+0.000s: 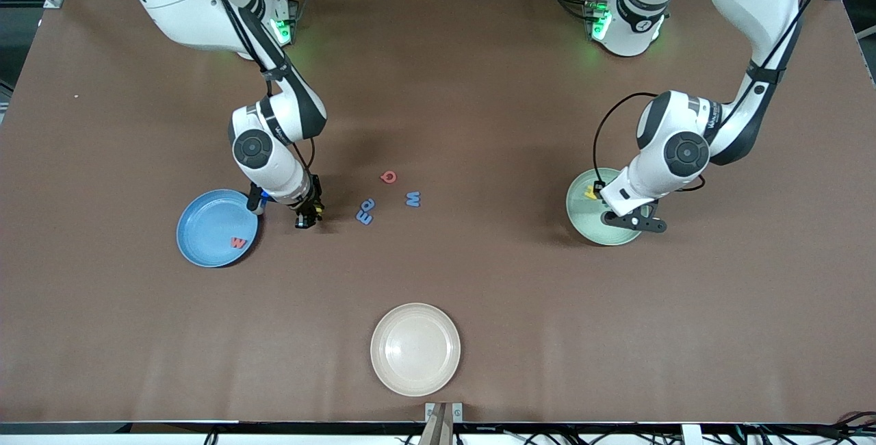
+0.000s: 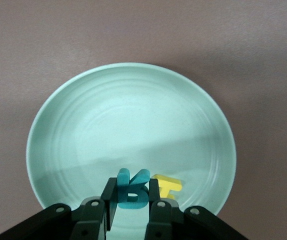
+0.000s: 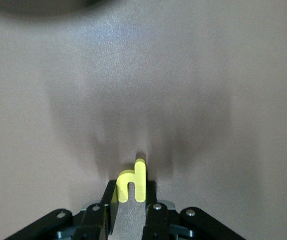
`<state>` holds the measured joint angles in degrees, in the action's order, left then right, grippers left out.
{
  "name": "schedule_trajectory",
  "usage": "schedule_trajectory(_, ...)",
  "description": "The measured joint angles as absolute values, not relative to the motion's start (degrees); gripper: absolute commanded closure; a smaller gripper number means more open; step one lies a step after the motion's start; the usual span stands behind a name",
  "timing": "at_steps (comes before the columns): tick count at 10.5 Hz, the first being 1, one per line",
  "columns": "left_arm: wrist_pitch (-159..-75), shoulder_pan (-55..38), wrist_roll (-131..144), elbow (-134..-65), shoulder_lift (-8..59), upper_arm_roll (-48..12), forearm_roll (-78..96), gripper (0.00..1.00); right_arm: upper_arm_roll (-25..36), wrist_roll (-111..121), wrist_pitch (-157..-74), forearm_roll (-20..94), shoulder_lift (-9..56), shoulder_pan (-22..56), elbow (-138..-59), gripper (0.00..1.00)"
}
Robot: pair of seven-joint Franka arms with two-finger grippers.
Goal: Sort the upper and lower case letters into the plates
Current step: 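Place the b on the green plate while the right places n on blue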
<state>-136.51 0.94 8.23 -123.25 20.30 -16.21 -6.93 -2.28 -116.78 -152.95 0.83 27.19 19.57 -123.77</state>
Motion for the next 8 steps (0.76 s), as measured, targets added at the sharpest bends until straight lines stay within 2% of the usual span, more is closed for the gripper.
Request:
schedule_trajectory(4,-137.43,0.74,8.23,-123.86,20.3,-16.22,-6.82,0.0,-1.51,-116.75,-150.65,-6.4,26.21,17.9,-123.51,1.0)
schedule_trajectory(8,-137.71,-0.32,9.58,-123.91,20.29,-16.29,-2.36,0.0,-1.18,-103.55,-144.23,-9.79,21.75,8.92,-121.94,1.0)
